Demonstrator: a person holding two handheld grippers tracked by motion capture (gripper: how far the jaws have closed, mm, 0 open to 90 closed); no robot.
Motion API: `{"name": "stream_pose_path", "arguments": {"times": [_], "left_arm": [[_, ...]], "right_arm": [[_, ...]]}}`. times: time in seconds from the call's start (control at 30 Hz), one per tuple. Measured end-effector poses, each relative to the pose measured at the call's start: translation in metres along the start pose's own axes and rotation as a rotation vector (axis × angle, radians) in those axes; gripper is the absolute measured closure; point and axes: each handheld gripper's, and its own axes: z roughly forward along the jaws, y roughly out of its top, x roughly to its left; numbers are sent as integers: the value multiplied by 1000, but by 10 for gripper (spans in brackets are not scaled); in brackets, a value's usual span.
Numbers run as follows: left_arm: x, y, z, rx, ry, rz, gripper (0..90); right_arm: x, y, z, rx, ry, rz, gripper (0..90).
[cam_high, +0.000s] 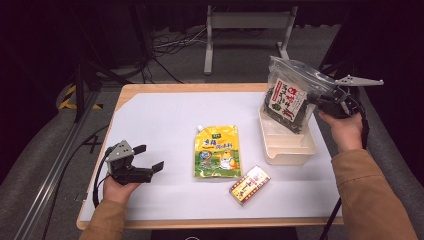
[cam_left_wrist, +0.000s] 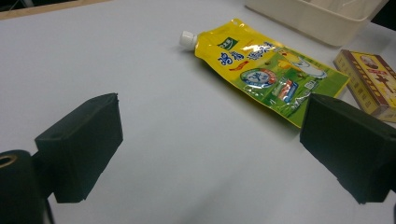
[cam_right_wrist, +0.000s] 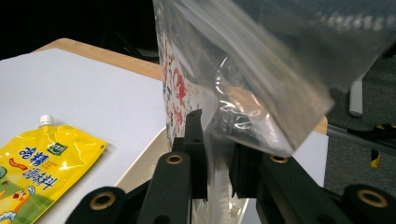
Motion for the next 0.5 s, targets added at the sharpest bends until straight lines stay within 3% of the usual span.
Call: {"name": "stream_pose_path", "arguments": {"times": [0.3,0.43,0.5], "left_arm": [[1,1,3,0,-15,-7,59],[0,2,4,3,-18,-12,59],[0,2,5,6,-24,-7,59]], "right_arm": [[-1,1,-3,-3,-4,-3,738],[-2,-1,-7,-27,-11,2,545],[-1,-1,-9,-23,-8,1,512]]}}
